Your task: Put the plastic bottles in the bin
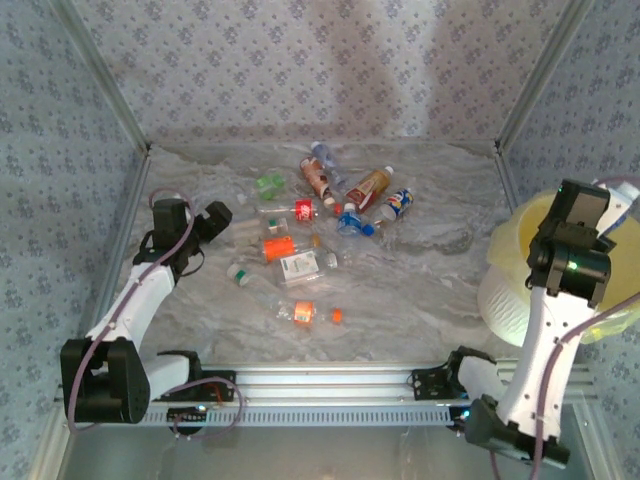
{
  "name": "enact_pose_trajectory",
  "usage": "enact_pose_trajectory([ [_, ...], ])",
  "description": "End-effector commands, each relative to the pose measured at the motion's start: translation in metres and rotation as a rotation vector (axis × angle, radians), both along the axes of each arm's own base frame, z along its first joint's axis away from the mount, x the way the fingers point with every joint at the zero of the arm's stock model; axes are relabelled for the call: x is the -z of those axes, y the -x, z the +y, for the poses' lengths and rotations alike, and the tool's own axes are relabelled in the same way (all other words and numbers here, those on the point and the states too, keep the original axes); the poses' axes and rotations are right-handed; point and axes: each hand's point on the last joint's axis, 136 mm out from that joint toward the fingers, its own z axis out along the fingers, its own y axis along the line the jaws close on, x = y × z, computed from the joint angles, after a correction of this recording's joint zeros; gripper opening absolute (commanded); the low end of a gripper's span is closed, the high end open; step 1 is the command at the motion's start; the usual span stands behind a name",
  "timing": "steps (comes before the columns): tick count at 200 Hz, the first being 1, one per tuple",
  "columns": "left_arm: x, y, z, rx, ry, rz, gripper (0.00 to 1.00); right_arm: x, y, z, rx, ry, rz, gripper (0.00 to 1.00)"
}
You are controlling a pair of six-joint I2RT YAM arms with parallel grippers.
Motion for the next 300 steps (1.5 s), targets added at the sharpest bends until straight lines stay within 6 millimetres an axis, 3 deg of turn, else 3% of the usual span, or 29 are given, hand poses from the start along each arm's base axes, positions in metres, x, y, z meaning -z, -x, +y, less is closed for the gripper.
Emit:
enact_pose_trajectory([
  [1, -0.023, -0.005, -0.001, -0.005, 0.007, -0.055, 0.98, 0.041, -0.01, 0.002, -0.015, -0.169, -0.009, 0.5],
  [19, -0.022, -0.004, 0.0, -0.008, -0.005, -0.04, 0.98, 0.06, -0.029, 0.016, -0.098, -0.293, -0.048, 0.5],
  [64, -0.014, -0.001, 0.005, -0.042, -0.006, -0.018, 0.98, 0.07, -0.049, 0.028, -0.15, -0.364, -0.118, 0.51],
  [90, -0.012, 0.0, 0.006, -0.043, -0.011, -0.01, 0.98, 0.065, -0.059, 0.033, -0.18, -0.374, -0.157, 0.52],
  [92, -0.012, 0.0, 0.006, -0.042, -0.012, -0.01, 0.98, 0.075, -0.058, 0.034, -0.178, -0.388, -0.138, 0.52],
  [97, -0.012, 0.0, 0.006, -0.042, -0.016, -0.009, 0.98, 0.078, -0.059, 0.036, -0.185, -0.396, -0.136, 0.53],
  [124, -0.013, 0.0, 0.008, -0.047, -0.031, -0.004, 0.98, 0.076, -0.07, 0.047, -0.231, -0.426, -0.167, 0.55],
  [188, -0.009, 0.001, 0.011, -0.057, -0.044, 0.024, 0.98, 0.075, -0.068, 0.047, -0.205, -0.413, -0.157, 0.73],
  [232, -0.005, 0.001, 0.012, -0.063, -0.048, 0.048, 0.98, 0.063, -0.062, 0.045, -0.18, -0.387, -0.194, 0.79],
  [237, -0.005, 0.002, 0.012, -0.064, -0.049, 0.05, 0.98, 0.048, -0.062, 0.044, -0.183, -0.364, -0.23, 0.8],
  [263, -0.004, 0.003, 0.013, -0.069, -0.054, 0.065, 0.98, 0.03, -0.05, 0.041, -0.149, -0.322, -0.274, 0.84],
  [277, -0.004, 0.004, 0.014, -0.071, -0.058, 0.074, 0.98, 0.016, -0.042, 0.042, -0.137, -0.295, -0.311, 0.91],
  [300, -0.004, 0.004, 0.015, -0.08, -0.057, 0.088, 0.98, -0.01, -0.033, 0.05, -0.161, -0.276, -0.383, 0.93],
])
